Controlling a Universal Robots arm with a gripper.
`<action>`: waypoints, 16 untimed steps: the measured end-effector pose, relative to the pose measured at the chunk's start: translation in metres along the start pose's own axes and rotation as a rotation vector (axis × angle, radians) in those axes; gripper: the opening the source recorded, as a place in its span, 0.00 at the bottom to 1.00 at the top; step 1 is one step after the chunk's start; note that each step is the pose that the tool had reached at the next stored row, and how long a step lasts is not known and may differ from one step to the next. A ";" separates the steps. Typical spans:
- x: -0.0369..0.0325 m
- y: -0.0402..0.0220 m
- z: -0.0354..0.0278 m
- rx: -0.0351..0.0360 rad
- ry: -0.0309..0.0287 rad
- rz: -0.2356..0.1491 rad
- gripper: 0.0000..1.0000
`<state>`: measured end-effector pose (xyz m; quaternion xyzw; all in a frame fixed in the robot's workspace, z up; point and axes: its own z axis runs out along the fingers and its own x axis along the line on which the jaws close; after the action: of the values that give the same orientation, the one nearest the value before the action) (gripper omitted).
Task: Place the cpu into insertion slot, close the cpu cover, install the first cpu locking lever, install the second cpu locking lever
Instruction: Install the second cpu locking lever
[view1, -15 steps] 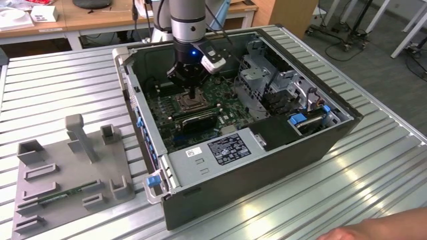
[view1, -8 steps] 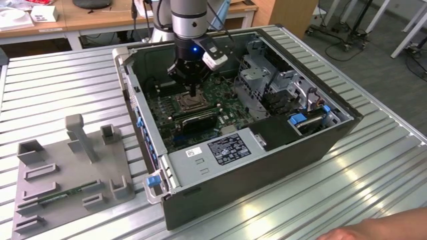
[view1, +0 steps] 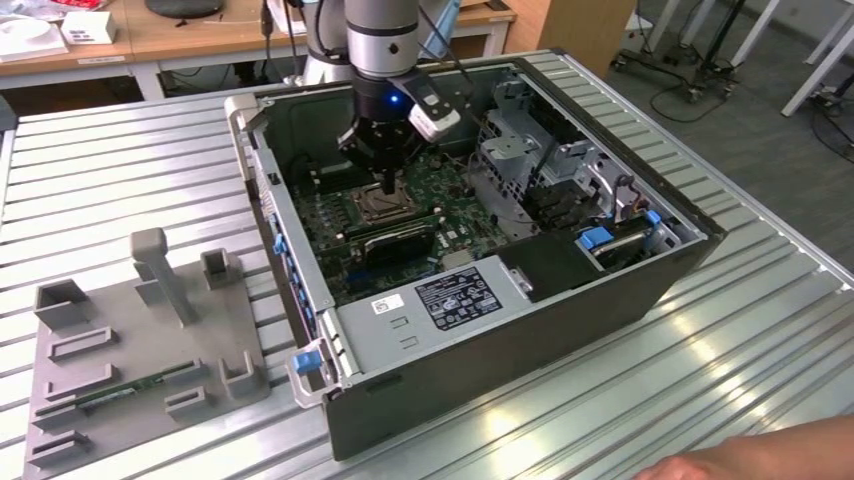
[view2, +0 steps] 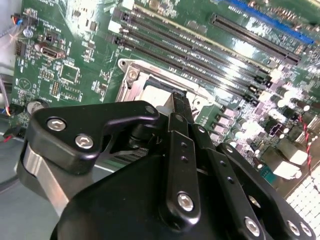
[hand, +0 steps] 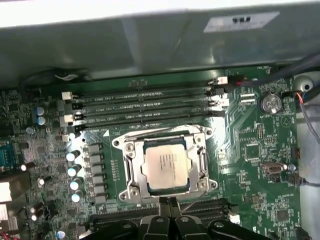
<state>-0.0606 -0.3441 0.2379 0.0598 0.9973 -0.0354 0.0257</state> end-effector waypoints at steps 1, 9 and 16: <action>-0.0003 -0.0013 0.0001 0.0000 0.0000 0.000 0.10; -0.0013 -0.0100 0.0007 -0.0004 0.0001 0.000 0.10; 0.0066 -0.0127 0.0011 -0.0072 0.0009 0.000 0.10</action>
<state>-0.0686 -0.3559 0.2372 0.0598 0.9974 -0.0317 0.0255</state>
